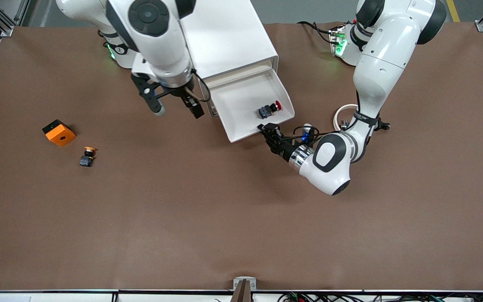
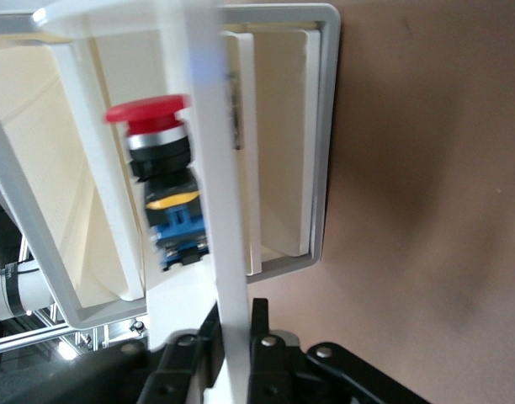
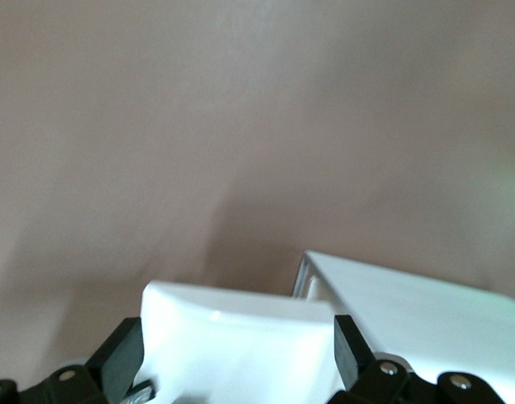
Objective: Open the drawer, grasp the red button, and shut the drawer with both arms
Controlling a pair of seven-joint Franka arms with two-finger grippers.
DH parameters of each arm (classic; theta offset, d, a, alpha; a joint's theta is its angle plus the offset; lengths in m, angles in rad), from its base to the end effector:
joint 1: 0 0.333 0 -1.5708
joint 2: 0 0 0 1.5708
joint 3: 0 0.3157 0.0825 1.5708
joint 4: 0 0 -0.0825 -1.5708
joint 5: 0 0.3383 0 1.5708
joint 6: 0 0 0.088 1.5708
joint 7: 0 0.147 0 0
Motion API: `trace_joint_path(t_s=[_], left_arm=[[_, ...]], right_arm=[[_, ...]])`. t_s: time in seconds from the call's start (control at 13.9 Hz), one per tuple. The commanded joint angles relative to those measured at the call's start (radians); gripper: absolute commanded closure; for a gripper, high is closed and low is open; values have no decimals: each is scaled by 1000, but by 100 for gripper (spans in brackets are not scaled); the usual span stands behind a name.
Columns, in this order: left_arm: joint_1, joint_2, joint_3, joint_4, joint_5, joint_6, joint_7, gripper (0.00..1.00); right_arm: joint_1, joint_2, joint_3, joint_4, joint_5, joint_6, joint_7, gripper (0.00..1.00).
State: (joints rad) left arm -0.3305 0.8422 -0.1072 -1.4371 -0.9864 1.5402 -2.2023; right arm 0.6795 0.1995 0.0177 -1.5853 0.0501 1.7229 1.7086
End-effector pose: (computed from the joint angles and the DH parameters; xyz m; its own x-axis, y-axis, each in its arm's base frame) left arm 0.5098 -0.3627 0.2193 -0.6334 0.7574 -0.1585 0.3538 0.1013 -0.9298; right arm 0.4334 0.3707 0.4829 0.5209 -0.8525 -0.0434 -0.8497 -0.5227 0.0687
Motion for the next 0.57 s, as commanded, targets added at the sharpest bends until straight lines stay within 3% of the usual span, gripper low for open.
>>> trace_joint_path(t_s=[0.0, 0.29, 0.5], left_arm=[[11, 5, 14, 29, 8, -3, 49, 0], [30, -6, 14, 104, 41, -52, 44, 0], [71, -58, 8, 116, 94, -57, 76, 0]], right_arm=[[67, 56, -13, 21, 8, 78, 145, 0], [127, 144, -13, 59, 2, 139, 236, 0], [138, 233, -13, 154, 5, 138, 307, 0]])
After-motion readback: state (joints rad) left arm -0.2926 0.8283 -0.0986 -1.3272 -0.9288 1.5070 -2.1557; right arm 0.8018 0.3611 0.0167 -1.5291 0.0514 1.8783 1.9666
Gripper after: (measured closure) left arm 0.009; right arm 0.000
